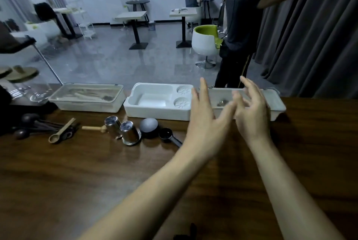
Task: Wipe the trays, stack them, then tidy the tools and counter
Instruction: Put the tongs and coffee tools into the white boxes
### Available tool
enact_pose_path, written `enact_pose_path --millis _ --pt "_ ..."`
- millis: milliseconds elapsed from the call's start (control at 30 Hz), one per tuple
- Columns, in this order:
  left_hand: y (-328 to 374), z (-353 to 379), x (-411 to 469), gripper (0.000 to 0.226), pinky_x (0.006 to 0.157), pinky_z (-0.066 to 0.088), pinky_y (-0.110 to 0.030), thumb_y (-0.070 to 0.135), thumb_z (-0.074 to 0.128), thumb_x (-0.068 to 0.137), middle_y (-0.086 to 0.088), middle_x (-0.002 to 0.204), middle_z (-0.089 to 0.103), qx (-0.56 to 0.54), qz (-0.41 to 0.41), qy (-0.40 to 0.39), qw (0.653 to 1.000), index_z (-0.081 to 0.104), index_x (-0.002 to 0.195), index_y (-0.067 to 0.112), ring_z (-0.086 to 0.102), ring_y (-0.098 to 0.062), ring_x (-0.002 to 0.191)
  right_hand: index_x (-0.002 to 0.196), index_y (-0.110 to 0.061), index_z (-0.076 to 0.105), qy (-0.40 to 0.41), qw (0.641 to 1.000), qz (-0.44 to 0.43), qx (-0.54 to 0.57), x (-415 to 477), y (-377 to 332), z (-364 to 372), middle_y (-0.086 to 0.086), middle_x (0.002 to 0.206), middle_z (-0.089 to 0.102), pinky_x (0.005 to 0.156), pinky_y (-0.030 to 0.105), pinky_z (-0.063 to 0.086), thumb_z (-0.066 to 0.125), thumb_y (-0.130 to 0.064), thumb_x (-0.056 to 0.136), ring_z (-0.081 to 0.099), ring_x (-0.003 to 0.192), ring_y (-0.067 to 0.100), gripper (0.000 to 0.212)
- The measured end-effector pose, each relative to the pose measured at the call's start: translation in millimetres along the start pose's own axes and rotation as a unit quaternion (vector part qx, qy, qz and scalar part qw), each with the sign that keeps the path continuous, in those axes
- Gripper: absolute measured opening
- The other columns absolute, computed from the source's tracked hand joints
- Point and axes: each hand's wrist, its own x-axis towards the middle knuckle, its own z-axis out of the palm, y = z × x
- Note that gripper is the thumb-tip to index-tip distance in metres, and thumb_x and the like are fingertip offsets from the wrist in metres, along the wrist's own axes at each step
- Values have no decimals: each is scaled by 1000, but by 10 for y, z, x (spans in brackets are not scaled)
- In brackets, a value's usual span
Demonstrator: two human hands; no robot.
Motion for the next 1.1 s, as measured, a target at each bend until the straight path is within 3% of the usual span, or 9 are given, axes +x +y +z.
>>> enact_pose_path --millis 167,233,500,600,700,767,867,967,1100 --pt "-281 -838 315 86 112 0 -19 48 55 100 4 171 -8 46 18 67 997 -2 163 32 -11 -4 154 153 -41 33 -125 992 -8 -4 -56 -558 475 -6 159 40 117 40 37 54 -53 98 37 144 10 61" --pt "-471 -1111 410 85 113 1 -20 48 56 100 5 171 -6 67 20 63 996 1 163 31 -10 -4 155 156 -44 25 -174 983 1 -52 -81 -690 632 -8 161 34 116 36 33 55 -54 97 34 147 14 66" --pt "-1250 -1932 847 99 126 10 -41 64 63 88 -6 170 11 167 -37 27 985 11 163 24 3 -19 157 158 -46 4 -264 935 54 -230 9 -732 1037 -3 168 15 114 48 29 51 -72 89 26 150 29 87" --pt "-1396 -2040 962 109 124 18 -49 72 56 75 -10 167 20 188 -58 10 980 13 163 23 13 -28 155 156 -44 15 -276 916 87 -279 41 -741 1115 6 160 34 101 44 34 54 -67 90 37 142 36 80" --pt "-1499 -2085 1058 109 122 22 -46 66 66 76 -10 165 24 177 -74 -6 981 16 162 20 18 -28 153 150 -45 20 -304 898 117 -296 89 -694 1223 11 134 55 88 41 39 57 -64 87 51 123 40 75" --pt "-1560 -2108 1106 109 116 29 -39 64 69 73 -8 162 29 164 -93 -16 982 20 161 22 26 -28 149 156 -44 6 -331 878 143 -314 124 -637 1326 17 140 51 91 42 43 58 -70 83 51 122 40 93" --pt "-1646 -2123 1180 96 102 33 -29 49 79 83 -9 154 37 151 -114 -29 981 25 159 24 40 -27 140 159 -38 -5 -354 853 188 -334 188 -532 1451 22 159 27 102 43 43 62 -73 80 45 133 41 109" --pt "-1671 -2176 1305 96 109 38 -36 48 80 82 -5 157 42 181 -136 -38 973 27 158 24 43 -27 141 158 -35 -12 -366 845 204 -331 279 -399 1525 22 153 37 92 43 48 68 -72 74 54 118 38 122" --pt "-1679 -2212 1412 98 105 38 -33 44 86 78 -9 153 47 201 -169 -71 962 32 156 22 46 -28 137 158 -35 -15 -368 851 204 -314 335 -305 1553 21 152 38 84 39 49 73 -67 75 57 109 35 124"
